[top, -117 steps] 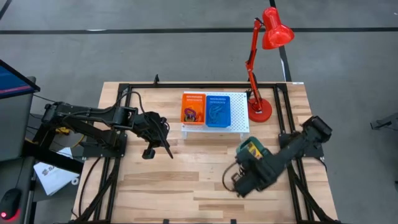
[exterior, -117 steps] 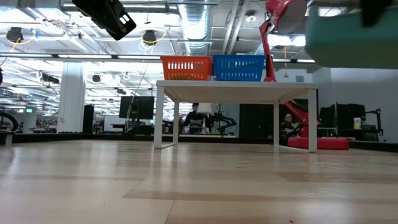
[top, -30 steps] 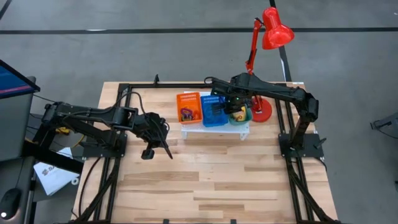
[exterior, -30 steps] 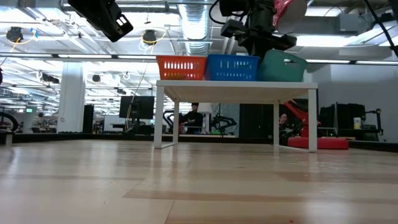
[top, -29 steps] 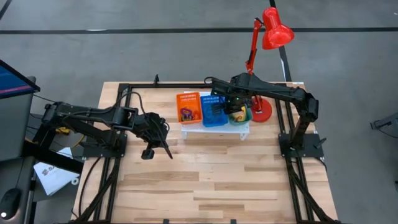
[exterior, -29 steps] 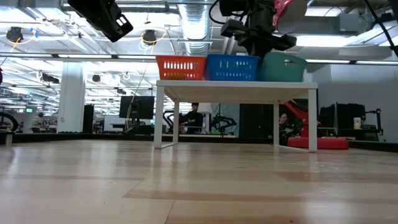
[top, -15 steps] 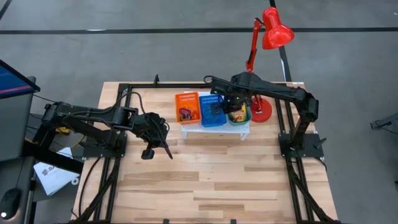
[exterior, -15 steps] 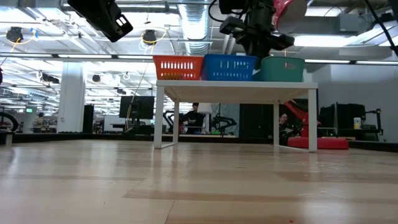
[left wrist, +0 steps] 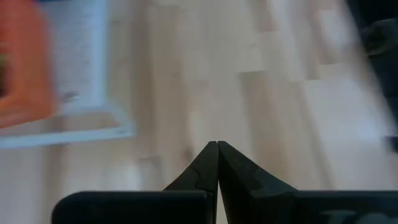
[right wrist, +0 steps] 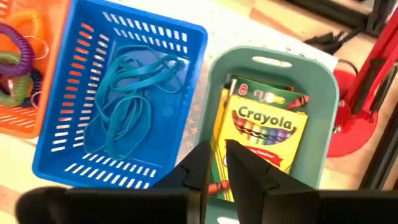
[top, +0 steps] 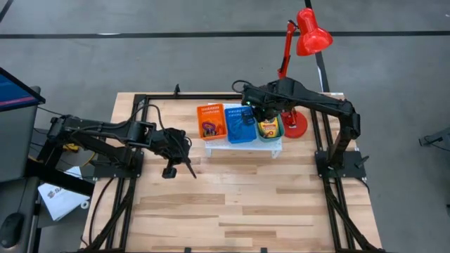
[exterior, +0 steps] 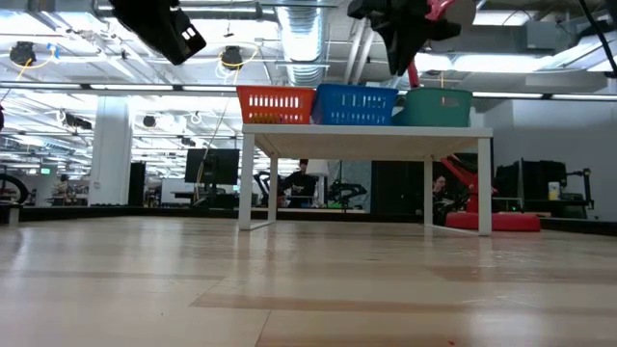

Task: Pick & Place Office Desk Supplies
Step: Adjust the orange bin on the shelf, then return to Home Position

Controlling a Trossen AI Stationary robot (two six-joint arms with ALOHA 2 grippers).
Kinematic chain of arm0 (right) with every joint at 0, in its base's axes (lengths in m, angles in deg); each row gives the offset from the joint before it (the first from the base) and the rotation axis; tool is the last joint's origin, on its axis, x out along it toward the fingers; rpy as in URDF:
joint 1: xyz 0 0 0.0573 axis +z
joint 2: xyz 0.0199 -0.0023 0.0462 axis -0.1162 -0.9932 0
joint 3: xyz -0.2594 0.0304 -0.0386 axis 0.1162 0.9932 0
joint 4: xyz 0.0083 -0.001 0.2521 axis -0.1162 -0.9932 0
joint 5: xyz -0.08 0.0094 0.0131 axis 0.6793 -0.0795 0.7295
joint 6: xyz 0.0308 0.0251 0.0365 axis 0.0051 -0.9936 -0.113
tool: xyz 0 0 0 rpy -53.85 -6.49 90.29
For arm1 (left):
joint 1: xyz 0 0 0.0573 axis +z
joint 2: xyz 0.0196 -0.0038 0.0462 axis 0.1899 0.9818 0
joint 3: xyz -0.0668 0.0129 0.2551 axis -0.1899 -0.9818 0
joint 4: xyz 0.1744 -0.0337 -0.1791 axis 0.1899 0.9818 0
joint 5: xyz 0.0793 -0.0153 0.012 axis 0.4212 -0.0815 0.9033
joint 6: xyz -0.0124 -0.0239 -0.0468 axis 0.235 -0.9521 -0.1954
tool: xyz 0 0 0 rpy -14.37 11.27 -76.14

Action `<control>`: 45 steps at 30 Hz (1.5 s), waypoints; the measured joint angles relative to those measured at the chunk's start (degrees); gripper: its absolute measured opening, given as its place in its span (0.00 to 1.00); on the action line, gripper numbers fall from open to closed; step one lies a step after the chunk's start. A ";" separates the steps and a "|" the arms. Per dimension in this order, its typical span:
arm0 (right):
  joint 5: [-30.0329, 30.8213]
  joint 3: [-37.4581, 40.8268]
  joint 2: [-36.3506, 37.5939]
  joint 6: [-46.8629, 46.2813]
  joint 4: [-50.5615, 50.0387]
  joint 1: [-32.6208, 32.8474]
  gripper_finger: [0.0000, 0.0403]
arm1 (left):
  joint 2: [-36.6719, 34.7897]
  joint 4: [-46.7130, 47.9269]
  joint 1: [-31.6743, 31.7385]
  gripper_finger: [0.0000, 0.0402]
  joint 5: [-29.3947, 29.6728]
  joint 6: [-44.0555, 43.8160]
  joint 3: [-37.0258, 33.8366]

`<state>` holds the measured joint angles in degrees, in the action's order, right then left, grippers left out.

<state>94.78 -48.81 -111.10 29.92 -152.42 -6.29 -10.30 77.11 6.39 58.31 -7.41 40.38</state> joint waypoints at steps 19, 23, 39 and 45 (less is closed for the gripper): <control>8.32 -0.10 0.64 3.19 -0.08 7.78 0.00 | 0.52 -24.94 17.49 0.00 28.43 -0.11 -13.27; 8.69 -0.16 1.70 3.38 -0.11 8.67 0.00 | 0.52 -28.01 19.30 0.00 25.53 0.28 -13.27; 11.33 -0.10 5.17 0.95 -0.09 11.88 0.00 | 7.90 -36.83 20.35 0.00 18.61 1.17 -13.22; 11.55 -0.09 5.49 0.96 -0.09 11.71 0.00 | 4.26 -33.40 20.35 0.00 23.29 1.61 -13.09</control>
<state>106.33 -48.90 -105.62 30.88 -152.51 5.42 -6.04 43.70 26.74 81.60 -5.80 27.29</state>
